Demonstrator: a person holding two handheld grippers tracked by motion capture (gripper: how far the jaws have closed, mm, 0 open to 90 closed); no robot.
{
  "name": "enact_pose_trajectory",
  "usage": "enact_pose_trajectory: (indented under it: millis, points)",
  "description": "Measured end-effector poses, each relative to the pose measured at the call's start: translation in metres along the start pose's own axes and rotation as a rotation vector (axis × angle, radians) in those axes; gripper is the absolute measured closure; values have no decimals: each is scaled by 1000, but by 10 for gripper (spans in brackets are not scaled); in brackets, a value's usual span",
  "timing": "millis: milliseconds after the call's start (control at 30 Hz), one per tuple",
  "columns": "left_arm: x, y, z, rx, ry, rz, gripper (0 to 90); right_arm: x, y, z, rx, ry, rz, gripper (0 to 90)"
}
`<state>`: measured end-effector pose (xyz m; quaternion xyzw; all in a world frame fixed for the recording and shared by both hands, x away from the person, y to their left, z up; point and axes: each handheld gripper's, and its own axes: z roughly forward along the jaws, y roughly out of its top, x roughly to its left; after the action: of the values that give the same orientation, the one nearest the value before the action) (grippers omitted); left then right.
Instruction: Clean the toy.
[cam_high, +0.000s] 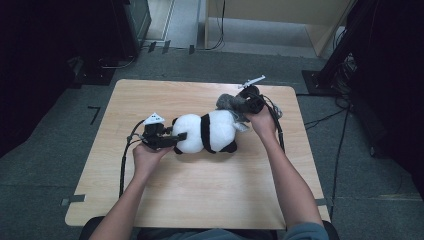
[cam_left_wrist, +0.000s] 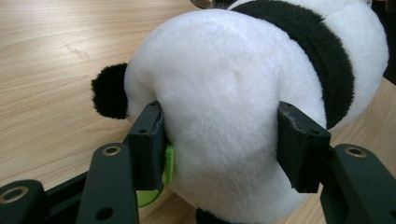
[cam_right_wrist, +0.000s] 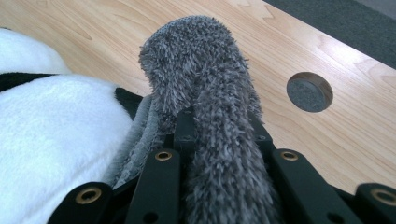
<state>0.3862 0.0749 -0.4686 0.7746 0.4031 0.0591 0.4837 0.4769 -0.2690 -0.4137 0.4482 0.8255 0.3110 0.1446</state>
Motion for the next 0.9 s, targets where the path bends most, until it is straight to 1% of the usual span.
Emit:
enact_pose_trajectory:
  millis: [100,200,267,367,467,600,633,700,900]
  points:
    - [0,-1,0,-5,0,-3,405,1,2,-5,-23,-3,-4,740]
    - [0,-1,0,-3,-1,0,405,4,4,-12,-51,14,2,742]
    - [0,-1,0,-4,-1,0,405,6,6,-17,-69,15,-7,742]
    - [0,-1,0,-5,-1,-2,405,12,9,-27,-99,32,-10,743]
    - [-1,0,0,-5,0,-2,404,20,11,-38,-125,50,-27,743]
    - [-1,0,0,-5,1,1,403,36,15,-51,-161,76,-48,742]
    - [-1,0,0,-5,1,-1,403,42,16,-54,-168,84,-61,743]
    - [-1,0,0,-7,1,-3,403,51,18,-57,-180,97,-83,742]
    - [-1,0,0,-8,2,-2,403,84,28,-60,-208,156,-137,742]
